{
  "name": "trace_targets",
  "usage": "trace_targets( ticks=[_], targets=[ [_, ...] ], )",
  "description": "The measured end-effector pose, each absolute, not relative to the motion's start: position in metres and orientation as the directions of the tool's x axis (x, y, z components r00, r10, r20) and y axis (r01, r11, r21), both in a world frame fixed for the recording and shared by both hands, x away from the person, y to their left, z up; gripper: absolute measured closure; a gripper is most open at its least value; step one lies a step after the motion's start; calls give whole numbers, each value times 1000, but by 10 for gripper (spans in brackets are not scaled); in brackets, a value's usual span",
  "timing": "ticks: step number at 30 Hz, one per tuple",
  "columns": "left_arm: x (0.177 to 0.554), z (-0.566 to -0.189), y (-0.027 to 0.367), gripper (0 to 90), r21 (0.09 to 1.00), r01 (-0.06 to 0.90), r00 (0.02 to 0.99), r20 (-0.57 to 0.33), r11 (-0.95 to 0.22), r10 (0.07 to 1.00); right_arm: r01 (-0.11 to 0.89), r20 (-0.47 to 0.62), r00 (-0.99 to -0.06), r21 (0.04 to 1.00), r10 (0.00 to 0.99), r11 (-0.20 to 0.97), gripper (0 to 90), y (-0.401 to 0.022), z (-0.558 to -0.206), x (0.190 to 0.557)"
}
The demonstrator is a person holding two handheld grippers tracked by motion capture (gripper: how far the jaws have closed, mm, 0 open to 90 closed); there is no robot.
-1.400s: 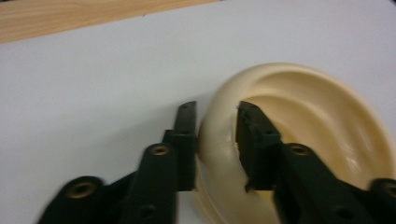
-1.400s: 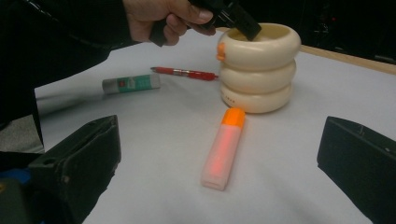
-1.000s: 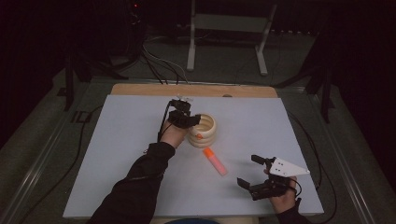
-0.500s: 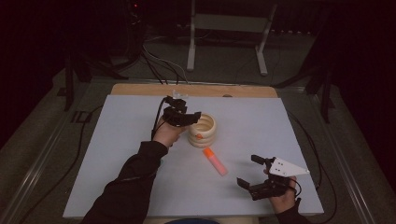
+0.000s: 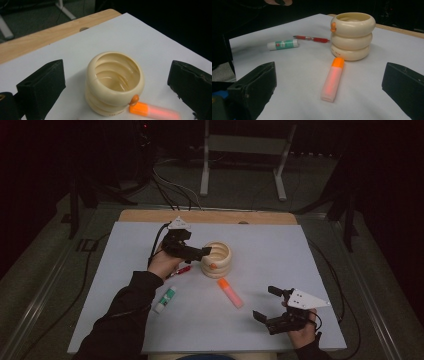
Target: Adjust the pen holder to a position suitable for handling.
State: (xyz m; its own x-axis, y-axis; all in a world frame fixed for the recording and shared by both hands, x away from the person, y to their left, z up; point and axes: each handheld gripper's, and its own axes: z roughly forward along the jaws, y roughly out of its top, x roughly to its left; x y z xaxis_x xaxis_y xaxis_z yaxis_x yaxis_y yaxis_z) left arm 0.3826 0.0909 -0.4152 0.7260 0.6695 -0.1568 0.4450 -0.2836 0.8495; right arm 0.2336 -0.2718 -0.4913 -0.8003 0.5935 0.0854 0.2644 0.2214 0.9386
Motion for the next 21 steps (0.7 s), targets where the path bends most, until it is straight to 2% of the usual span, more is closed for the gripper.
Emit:
trace_targets(
  ticks=[5,21],
  targets=[
    [378,-421,107,21,863,394,758,-110,-317,642,266,87,-800,939,594,220,0,-272,-492,234],
    [365,-433,146,22,868,331,812,-62,-371,580,266,88,-798,939,596,218,0,-271,-492,234]
  ],
)
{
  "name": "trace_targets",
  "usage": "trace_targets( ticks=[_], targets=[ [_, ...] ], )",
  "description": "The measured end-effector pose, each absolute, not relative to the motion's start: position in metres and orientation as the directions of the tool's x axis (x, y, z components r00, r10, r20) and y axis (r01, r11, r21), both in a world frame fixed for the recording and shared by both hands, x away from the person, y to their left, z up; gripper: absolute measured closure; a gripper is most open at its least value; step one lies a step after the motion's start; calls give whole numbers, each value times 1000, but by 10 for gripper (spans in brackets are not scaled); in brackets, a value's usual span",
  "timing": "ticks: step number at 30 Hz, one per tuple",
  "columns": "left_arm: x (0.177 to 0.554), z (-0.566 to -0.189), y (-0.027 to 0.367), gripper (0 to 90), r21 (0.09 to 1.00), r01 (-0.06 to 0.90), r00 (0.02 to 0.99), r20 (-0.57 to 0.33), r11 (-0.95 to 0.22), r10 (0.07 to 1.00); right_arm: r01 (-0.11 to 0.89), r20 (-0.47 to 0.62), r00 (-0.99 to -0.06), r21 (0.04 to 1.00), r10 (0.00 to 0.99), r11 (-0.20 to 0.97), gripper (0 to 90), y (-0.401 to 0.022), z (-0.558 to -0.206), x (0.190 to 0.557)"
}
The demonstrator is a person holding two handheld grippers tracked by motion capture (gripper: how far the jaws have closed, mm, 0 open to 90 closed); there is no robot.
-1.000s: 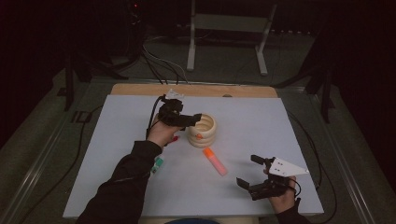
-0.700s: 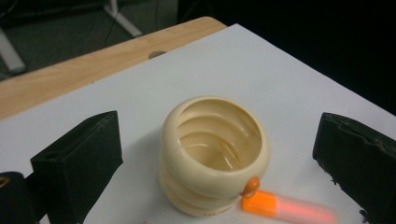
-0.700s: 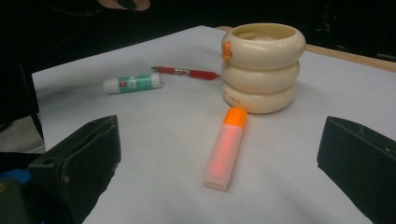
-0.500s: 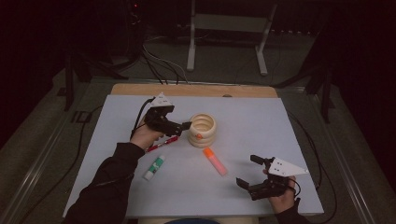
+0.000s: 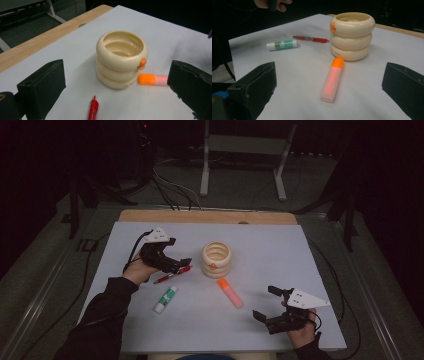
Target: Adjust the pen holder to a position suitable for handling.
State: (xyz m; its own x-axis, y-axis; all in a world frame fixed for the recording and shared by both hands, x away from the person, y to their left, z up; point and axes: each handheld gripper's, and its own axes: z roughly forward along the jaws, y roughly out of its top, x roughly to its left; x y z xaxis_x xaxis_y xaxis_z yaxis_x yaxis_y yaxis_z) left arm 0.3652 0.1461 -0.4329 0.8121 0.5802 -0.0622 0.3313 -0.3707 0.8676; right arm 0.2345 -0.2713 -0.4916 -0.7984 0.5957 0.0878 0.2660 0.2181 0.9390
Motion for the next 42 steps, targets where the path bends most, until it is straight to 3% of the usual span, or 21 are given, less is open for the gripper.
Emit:
trace_targets(
  ticks=[15,42],
  targets=[
    [352,-449,175,22,858,282,851,-17,-430,525,266,85,-799,938,595,222,0,-271,-491,234],
    [342,-485,212,22,835,297,872,-39,-463,488,261,88,-797,942,597,210,0,-272,-490,236]
  ],
)
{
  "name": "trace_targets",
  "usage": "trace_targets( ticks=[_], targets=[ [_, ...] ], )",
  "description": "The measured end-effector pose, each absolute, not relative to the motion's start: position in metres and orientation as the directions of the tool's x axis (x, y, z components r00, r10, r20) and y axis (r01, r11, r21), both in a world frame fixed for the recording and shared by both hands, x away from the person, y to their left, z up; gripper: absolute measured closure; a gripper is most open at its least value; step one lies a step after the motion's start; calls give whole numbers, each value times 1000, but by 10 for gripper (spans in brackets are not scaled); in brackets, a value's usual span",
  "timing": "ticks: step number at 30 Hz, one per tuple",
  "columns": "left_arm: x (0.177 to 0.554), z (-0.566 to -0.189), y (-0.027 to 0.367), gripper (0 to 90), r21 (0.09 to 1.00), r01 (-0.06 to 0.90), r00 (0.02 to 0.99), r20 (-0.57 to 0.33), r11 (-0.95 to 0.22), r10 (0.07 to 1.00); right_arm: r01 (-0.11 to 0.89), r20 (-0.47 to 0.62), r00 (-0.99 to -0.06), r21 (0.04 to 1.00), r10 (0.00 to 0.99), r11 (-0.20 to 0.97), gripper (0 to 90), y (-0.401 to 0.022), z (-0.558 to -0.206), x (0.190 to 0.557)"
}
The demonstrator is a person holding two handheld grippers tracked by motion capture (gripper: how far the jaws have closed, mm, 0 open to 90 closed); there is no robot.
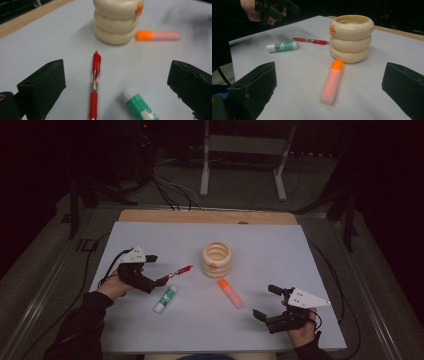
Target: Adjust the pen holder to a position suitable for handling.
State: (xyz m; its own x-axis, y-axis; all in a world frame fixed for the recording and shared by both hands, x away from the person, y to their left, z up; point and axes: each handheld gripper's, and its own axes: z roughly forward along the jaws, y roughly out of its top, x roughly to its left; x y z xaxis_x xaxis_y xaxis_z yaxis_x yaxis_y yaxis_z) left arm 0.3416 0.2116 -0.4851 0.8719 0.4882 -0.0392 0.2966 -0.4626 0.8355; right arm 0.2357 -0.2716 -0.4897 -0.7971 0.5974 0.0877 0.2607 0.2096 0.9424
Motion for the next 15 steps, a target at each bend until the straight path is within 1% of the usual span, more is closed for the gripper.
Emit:
trace_targets(
  ticks=[2,10,11,12,13,15],
  targets=[
    [341,-488,214,22,830,297,876,-40,-473,481,261,87,-798,942,596,211,0,-271,-490,236],
    [344,-501,228,23,806,353,854,-70,-476,516,266,91,-801,939,591,216,0,-270,-491,236],
    [343,-506,230,23,803,349,855,-63,-482,514,266,91,-801,939,591,216,0,-270,-491,236],
    [343,-506,230,48,803,349,855,-63,-482,514,266,91,-801,939,591,216,0,-270,-491,236],
    [343,-509,232,48,797,349,849,-47,-492,526,265,90,-802,940,591,217,0,-270,-491,236],
    [344,-513,236,65,799,373,833,-65,-471,550,263,88,-802,940,591,216,0,-270,-491,235]
  ],
)
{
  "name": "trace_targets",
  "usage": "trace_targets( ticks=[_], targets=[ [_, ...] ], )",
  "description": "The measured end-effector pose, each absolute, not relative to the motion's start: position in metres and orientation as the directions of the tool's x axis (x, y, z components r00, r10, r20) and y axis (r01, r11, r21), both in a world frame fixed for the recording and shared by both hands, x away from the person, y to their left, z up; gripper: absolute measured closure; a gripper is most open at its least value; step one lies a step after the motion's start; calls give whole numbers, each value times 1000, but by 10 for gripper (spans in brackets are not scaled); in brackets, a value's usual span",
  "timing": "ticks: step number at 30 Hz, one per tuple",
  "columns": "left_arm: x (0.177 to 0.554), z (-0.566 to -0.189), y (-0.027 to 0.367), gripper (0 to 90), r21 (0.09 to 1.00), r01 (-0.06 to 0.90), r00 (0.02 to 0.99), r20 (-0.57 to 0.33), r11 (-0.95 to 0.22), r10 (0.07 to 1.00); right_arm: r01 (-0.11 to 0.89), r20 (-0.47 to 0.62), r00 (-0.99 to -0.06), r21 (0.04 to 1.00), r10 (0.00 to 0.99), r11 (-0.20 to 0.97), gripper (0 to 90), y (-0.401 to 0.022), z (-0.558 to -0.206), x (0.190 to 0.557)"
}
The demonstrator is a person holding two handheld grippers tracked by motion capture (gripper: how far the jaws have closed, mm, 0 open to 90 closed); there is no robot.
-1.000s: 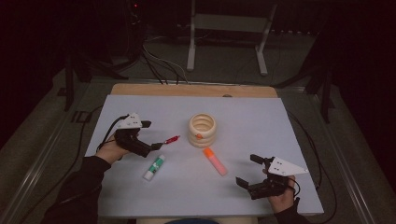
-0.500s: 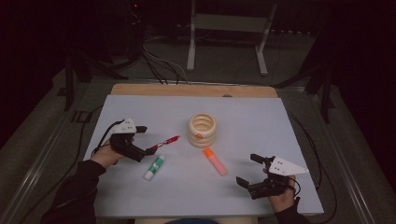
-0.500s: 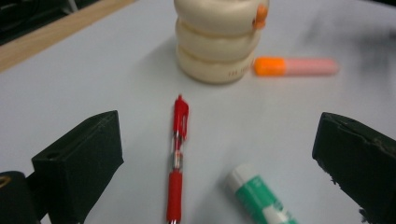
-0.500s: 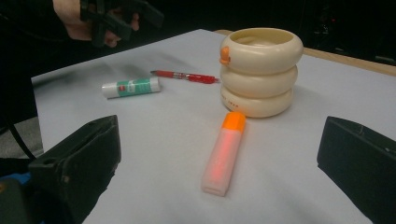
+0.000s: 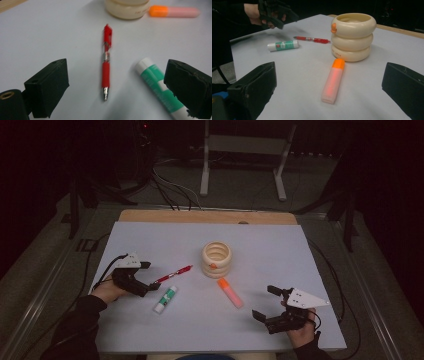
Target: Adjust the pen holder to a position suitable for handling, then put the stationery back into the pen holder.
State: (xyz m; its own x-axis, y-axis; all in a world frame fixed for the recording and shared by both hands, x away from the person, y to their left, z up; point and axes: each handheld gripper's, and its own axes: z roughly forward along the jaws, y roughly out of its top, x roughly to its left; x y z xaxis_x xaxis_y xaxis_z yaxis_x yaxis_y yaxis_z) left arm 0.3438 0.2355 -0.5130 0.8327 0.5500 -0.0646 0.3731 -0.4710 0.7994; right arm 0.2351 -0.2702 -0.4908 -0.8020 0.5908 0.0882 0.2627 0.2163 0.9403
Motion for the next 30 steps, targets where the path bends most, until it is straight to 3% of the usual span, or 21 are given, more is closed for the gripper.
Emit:
trace_targets(
  ticks=[3,11,22,30],
  targets=[
    [344,-517,238,155,804,389,808,-63,-450,586,264,90,-802,940,590,216,0,-270,-491,235],
    [343,-526,231,176,783,362,844,-46,-505,535,270,98,-803,939,588,212,0,-270,-492,236],
    [350,-531,219,473,730,348,859,3,-588,513,272,99,-803,938,587,213,0,-270,-492,236],
    [356,-535,210,635,700,340,870,20,-628,493,271,100,-803,939,588,211,0,-271,-492,236]
  ],
)
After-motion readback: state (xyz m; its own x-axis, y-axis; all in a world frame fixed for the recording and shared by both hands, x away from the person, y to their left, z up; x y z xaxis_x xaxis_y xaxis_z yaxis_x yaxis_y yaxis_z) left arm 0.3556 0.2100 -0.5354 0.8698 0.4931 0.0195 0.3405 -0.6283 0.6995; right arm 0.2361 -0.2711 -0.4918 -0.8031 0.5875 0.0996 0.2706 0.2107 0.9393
